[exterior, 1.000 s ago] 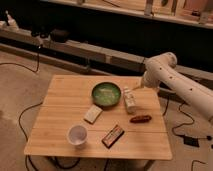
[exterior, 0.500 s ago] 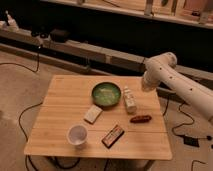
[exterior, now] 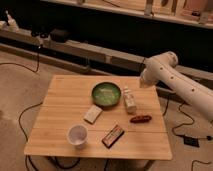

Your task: Push the ceramic bowl across the table

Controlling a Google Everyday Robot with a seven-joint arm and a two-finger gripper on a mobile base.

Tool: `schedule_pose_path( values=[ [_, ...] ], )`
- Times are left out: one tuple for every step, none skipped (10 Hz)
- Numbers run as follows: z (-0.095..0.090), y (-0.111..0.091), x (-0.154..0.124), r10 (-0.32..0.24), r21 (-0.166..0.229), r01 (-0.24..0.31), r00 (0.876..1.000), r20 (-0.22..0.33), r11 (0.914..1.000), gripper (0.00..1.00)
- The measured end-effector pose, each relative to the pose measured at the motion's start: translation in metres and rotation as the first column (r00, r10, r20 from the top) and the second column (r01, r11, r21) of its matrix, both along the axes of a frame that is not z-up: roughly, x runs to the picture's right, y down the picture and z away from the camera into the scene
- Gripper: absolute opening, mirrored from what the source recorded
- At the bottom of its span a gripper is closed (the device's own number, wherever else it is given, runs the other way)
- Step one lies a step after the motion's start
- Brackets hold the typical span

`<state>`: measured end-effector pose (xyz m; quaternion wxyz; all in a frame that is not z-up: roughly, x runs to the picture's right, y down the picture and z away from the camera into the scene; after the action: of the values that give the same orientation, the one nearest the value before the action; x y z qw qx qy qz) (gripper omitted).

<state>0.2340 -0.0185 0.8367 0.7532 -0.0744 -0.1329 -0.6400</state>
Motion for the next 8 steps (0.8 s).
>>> schedule_pose_path(
  values=[
    [0.001,-0.003,-0.004,0.009,0.023,-0.009,1.0,0.023,0.9997,0.0],
    [0.0,-0.004,-0.004,0.016,0.032,-0.017,0.999,0.031,0.9994,0.0],
    [0.001,-0.003,-0.004,0.016,0.03,-0.017,0.999,0.032,0.9994,0.0],
    [0.001,-0.003,-0.005,0.015,0.03,-0.016,0.999,0.033,0.9994,0.0],
    [0.001,-0.004,-0.007,0.014,0.029,-0.015,0.999,0.036,0.9995,0.0],
    [0.002,-0.003,-0.007,0.013,0.027,-0.014,0.999,0.038,0.9995,0.0],
    [0.004,0.001,-0.009,0.012,0.02,-0.013,0.999,0.05,0.9997,0.0],
    [0.015,0.012,-0.018,0.002,0.003,-0.002,0.997,0.082,1.0,0.0]
  ],
)
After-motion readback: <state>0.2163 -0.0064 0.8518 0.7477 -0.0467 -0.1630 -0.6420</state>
